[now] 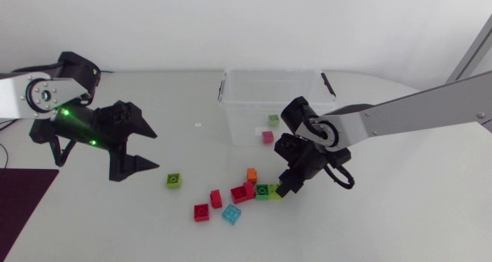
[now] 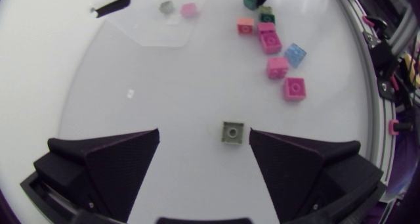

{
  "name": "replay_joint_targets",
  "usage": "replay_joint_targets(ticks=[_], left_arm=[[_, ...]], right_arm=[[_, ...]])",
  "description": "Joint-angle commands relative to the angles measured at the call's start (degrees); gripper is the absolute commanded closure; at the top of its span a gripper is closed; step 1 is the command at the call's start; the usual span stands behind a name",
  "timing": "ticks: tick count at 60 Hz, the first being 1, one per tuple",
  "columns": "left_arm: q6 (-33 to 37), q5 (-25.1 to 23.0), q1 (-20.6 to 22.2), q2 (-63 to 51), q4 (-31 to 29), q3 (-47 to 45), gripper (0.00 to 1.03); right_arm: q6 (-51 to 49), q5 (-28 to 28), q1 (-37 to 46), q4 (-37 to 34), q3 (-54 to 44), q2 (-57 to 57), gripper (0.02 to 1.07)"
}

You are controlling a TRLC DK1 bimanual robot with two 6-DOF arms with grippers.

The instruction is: Pick up the duplo bricks and place them in the container

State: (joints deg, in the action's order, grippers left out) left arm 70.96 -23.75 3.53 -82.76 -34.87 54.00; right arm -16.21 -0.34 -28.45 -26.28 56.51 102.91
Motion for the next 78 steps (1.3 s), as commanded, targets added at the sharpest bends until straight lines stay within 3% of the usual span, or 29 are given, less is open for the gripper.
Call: replay_joint_targets(ticks=[1, 26, 31, 34, 38, 40, 42, 43, 69, 78], left_arm=[[5.33, -0.69, 1.57, 0.5, -0.37, -4.25, 0.09], [7.09, 1.51, 4.29, -15.06, 4.2, -0.56, 0.11], [6.3, 2.04, 4.38, -17.26, 5.61, 0.32, 0.12], [6.12, 2.92, 4.56, -18.66, 5.78, 0.85, 0.2], [5.86, 3.88, 4.82, -20.51, 5.78, 1.29, 0.3], [5.51, 4.5, 5.17, -21.04, 5.78, 1.46, 0.4], [5.42, 4.5, 5.17, -21.21, 5.78, 1.37, 0.58], [5.42, 4.5, 5.17, -21.3, 5.78, 1.37, 0.6], [4.28, 5.03, 5.35, -15.15, -4.5, 5.86, 0.64], [2.25, 3.97, 6.14, -10.49, -6.44, 7.97, 0.64]], right_arm=[[0.91, 0.08, -0.29, -2.37, -1.4, -4.56, 0.81], [-0.4, -0.01, 0.85, -12.74, 3.61, -21.61, 0.81], [-0.4, -0.1, 0.85, -12.74, 5.36, -22.49, 0.81], [-0.49, -0.36, 0.85, -12.56, 6.59, -22.76, 0.81], [-0.49, -0.8, 1.9, -11.25, 8.09, -22.76, 0.81], [-0.49, -0.98, 2.34, -10.37, 8.35, -22.76, 0.81], [-0.58, -1.51, 3.4, -8.26, 9.23, -22.49, 0.81], [-0.49, -1.51, 3.66, -8.08, 9.49, -22.41, 0.81], [-0.05, -4.85, 9.02, 8.79, 14.07, -14.5, 0.8], [-0.32, -4.58, 10.34, 11.43, 16.61, -9.4, 0.54]])
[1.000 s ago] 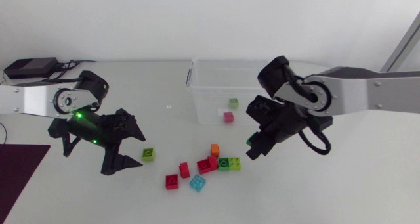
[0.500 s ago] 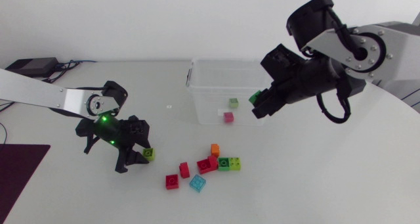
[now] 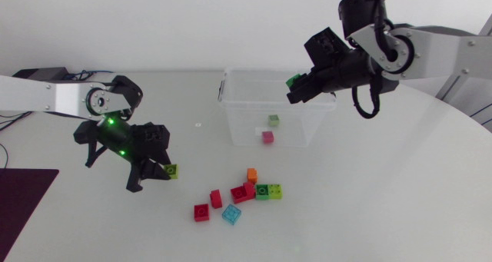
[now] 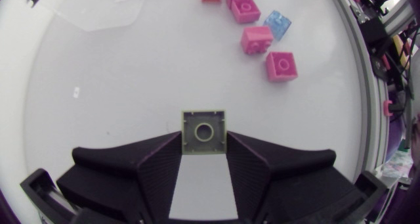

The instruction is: Pick up the duplo bricks and place them in the container

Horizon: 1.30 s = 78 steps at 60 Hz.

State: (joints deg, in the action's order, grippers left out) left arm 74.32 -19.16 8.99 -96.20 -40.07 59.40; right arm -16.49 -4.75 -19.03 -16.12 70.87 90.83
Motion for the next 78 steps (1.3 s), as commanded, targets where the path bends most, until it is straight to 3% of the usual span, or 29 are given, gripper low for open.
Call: replay_joint_targets(ticks=[1, 10, 20, 24, 37, 49, 63, 65, 69, 71, 78], left_arm=[[-1.55, -1.23, 0.76, 4.09, -1.76, 3.09, 0.64], [-6.39, -2.99, 2.7, 8.84, -2.02, 7.66, 0.64], [-13.33, -6.33, 4.98, 8.58, -1.23, 16.37, 0.64], [-15.17, -6.42, 6.83, 6.82, -0.62, 18.91, 0.63], [-27.39, -6.24, 14.12, -1.97, 13.88, 24.72, 0.62], [-33.37, -4.75, 15.35, -10.14, 17.66, 32.36, 0.61], [-38.47, -1.67, 15.26, -17.62, 21.44, 39.92, 0.6], [-38.64, -1.23, 15.26, -18.41, 21.44, 40.89, 0.57], [-39.08, 0.52, 15.62, -20.43, 21.53, 43.08, 0.28], [-39.17, 1.23, 15.88, -20.6, 21.71, 43.35, 0.18], [-39.52, 1.84, 16.05, -19.46, 22.06, 43.17, 0.08]], right_arm=[[-0.12, -0.17, 1.36, 1.44, 3.04, 3.74, 0.51], [-0.21, -0.17, 2.94, 1.09, 6.12, 7.0, 0.25], [-0.3, -0.26, 3.03, 0.91, 3.92, 3.13, 0.15], [-0.91, -0.96, 3.03, 0.65, 1.37, -0.21, 0.15], [-4.6, -4.91, 2.85, -0.58, -9.96, -12.25, 0.15], [-10.32, -9.66, 1.45, -4.97, -15.94, -17.44, 0.15], [-22.18, -12.03, -6.11, -11.39, -22.79, -16.38, 0.15], [-23.67, -12.47, -6.81, -11.48, -23.41, -15.15, 0.15], [-25.78, -13.79, -7.52, -11.57, -23.76, -12.6, 0.15], [-26.75, -14.05, -7.96, -11.65, -23.67, -11.2, 0.15], [-30.27, -14.05, -9.19, -12.44, -22.71, -6.72, 0.16]])
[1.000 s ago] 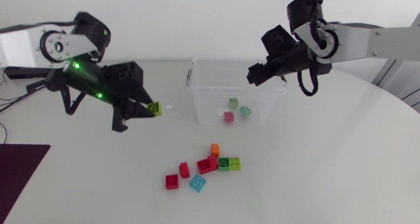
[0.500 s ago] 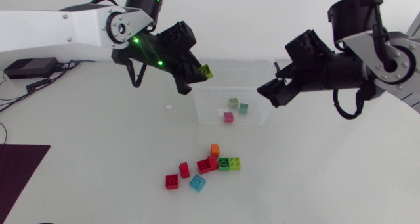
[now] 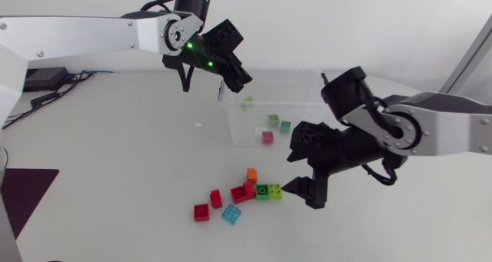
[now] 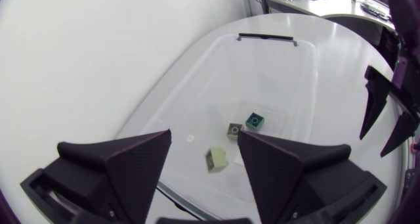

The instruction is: Pick up the duplo bricks and place them in the container

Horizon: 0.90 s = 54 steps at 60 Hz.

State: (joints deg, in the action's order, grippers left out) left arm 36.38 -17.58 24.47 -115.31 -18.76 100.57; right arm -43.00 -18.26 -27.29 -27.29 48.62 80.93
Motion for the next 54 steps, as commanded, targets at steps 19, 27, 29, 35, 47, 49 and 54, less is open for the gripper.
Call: replay_joint_targets(ticks=[19, 27, 29, 35, 47, 49, 54], left_arm=[[1.94, -2.28, -5.57, 15.81, -4.79, -9.78, 0.06], [8.88, -3.16, -9.0, 23.64, -6.64, -20.95, 0.06], [10.2, -3.25, -9.62, 25.48, -7.25, -23.85, 0.06], [15.47, -3.25, -10.41, 30.58, -10.33, -32.28, 0.07], [20.84, -2.89, -9.0, 36.82, -13.32, -46.79, 0.08], [21.1, -2.63, -8.47, 37.0, -13.49, -47.93, 0.08], [21.98, -1.66, -5.75, 37.17, -14.19, -51.53, 0.09]], right_arm=[[-7.8, 1.3, -2.24, -2.07, 4.03, 15.23, 0.16], [-8.5, 2.0, -2.15, -1.01, 5.78, 18.83, 0.17], [-8.59, 2.0, -1.98, -0.57, 6.31, 19.97, 0.21], [-8.68, 2.0, -1.8, -0.4, 7.63, 21.99, 0.31], [-8.32, 2.0, -2.24, 0.13, 7.98, 23.66, 0.79], [-8.06, 2.0, -2.24, 0.13, 7.89, 23.66, 0.83], [-6.92, 2.27, -2.33, -0.22, 7.63, 23.49, 0.83]])
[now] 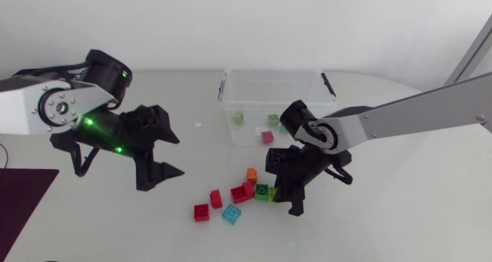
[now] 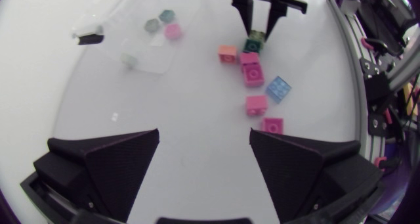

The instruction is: Pick up the duplo bricks and place them in the container

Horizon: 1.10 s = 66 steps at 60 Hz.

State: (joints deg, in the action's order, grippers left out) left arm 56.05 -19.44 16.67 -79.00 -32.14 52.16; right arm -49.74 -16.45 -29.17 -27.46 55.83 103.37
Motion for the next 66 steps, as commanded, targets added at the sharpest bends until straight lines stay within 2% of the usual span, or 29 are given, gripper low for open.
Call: replay_joint_targets(ticks=[1, 14, 24, 34, 43, 45, 49, 51, 53, 55, 56, 57, 58, 60, 66], left_arm=[[2.31, 0.19, 2.58, 0.87, -1.08, -3.47, 0.09], [1.43, 2.57, 10.05, -0.28, -2.31, -8.04, 0.1], [0.02, 4.06, 11.63, -3.53, -1.35, -9.01, 0.11], [-4.11, 5.12, 13.22, -6.69, 1.82, -8.74, 0.17], [-6.57, 5.29, 15.06, -10.73, 3.75, -8.66, 0.18], [-7.01, 5.29, 15.68, -11.7, 4.02, -8.66, 0.22], [-7.62, 5.38, 16.21, -13.02, 4.54, -8.74, 0.23], [-7.62, 5.38, 16.47, -13.72, 4.63, -8.74, 0.27], [-8.42, 5.47, 17.0, -15.3, 4.63, -8.48, 0.4], [-8.77, 5.47, 17.0, -15.83, 4.63, -8.3, 0.44], [-9.29, 5.47, 17.17, -16.8, 4.63, -8.04, 0.52], [-9.29, 5.47, 17.17, -16.97, 4.63, -8.04, 0.53], [-9.47, 5.47, 17.35, -17.5, 4.63, -7.95, 0.62], [-9.82, 5.47, 17.44, -18.12, 4.72, -7.78, 0.67], [-9.82, 6.43, 18.23, -19.44, 4.63, -8.39, 0.7]], right_arm=[[0.08, 0.45, -0.45, -0.13, 0.24, 0.69, 0.83], [2.01, 1.24, -0.01, -2.77, -2.04, -9.15, 0.84], [3.59, 1.33, 1.22, -5.76, -1.34, -17.94, 0.84], [5.88, 1.42, 2.8, -6.99, 1.65, -23.22, 0.84], [8.34, 1.24, 4.91, -5.58, 4.81, -24.8, 0.84], [9.75, 1.24, 5.44, -4.44, 5.51, -25.24, 0.84], [11.5, 1.24, 6.49, -1.89, 6.48, -25.68, 0.84], [13.09, 1.24, 7.28, -0.13, 7.18, -25.76, 0.84], [14.58, 1.24, 8.34, 1.97, 8.06, -25.59, 0.84], [15.9, 1.24, 9.13, 3.82, 8.68, -25.33, 0.84], [16.6, 1.24, 9.66, 4.7, 8.85, -25.24, 0.84], [17.3, 1.15, 10.1, 5.49, 9.21, -24.97, 0.84], [17.57, 1.15, 10.27, 5.75, 9.56, -24.62, 0.84], [18.27, 1.15, 10.45, 6.37, 10.35, -23.83, 0.84], [21.43, 1.59, 11.41, 10.24, 12.63, -20.4, 0.84]])
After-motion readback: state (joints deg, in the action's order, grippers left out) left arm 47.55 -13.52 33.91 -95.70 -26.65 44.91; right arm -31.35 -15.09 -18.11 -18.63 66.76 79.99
